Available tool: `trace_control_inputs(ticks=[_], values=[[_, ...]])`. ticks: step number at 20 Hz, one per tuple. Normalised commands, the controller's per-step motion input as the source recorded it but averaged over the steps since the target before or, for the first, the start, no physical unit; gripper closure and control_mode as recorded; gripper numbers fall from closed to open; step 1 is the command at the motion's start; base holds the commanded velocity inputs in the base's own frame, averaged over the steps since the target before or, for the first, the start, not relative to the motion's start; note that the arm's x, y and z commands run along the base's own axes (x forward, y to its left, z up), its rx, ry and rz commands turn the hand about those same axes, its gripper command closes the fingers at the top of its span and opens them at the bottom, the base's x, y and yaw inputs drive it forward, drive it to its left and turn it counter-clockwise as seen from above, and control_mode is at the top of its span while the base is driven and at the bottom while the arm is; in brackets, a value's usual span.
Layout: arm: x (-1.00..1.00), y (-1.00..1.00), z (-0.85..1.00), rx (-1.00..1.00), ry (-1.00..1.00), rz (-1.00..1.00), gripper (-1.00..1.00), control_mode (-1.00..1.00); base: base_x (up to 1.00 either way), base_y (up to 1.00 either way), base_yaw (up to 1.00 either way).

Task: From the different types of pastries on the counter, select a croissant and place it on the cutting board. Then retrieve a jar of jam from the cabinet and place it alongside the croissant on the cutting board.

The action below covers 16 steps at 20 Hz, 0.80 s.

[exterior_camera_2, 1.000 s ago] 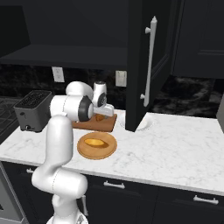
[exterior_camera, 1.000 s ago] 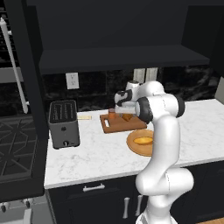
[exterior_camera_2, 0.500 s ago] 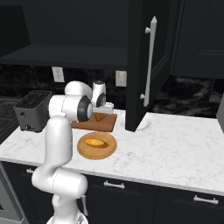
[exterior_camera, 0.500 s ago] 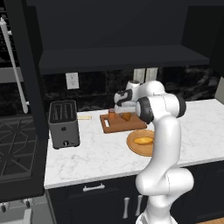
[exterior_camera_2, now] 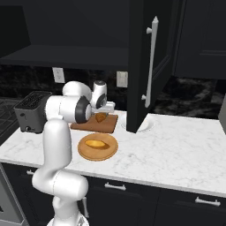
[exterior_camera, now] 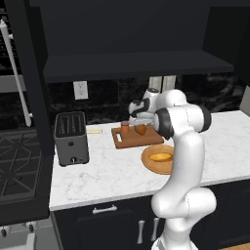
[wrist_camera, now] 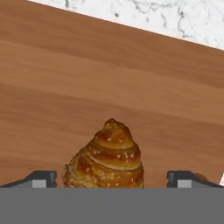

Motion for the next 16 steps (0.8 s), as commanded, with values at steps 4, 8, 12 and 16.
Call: trace_control_inputs(ticks=[4,8,12,16], values=[[-0.51,-0.13,0.07,0.0,0.0,0.06,-1.0,-1.0,0.0,0.0,0.0],[-0.52,-0.29,0.26,-0.04,0.0,0.01,-1.0,-1.0,0.0,0.0,0.0],[-0.47,-0.31,0.26,-0.04,-0.01,0.01,-1.0,-1.0,0.0,0.0,0.0],[-0.64,-0.36,0.22,0.0,0.0,0.02,-1.0,-1.0,0.0,0.0,0.0]])
